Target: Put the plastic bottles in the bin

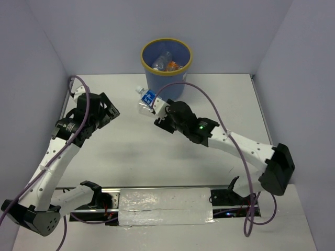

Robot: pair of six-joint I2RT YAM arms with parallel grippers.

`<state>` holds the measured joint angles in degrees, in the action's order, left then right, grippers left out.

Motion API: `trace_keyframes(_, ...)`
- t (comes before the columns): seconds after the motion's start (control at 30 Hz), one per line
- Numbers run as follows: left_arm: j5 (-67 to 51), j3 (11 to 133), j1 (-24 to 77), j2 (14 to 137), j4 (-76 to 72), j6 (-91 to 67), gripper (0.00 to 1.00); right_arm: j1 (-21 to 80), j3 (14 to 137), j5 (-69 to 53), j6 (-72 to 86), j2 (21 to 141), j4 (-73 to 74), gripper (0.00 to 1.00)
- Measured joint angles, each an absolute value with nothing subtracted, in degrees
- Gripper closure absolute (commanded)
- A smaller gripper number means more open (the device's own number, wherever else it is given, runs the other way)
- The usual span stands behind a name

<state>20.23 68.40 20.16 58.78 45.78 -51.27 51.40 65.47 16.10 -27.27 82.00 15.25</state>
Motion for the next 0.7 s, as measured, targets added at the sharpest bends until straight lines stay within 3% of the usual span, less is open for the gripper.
trace_keyframes(0.33,19.9,69.8,16.4,58.5,44.6,-49.6,0.01,50.8,74.4,17.3,-26.4,74.4,17.6,0.45)
trace_keyframes(0.7,18.1,69.2,16.1,58.0,44.6,-49.6,0.01,39.7,102.5,16.4,-23.2,90.1,18.3,0.44)
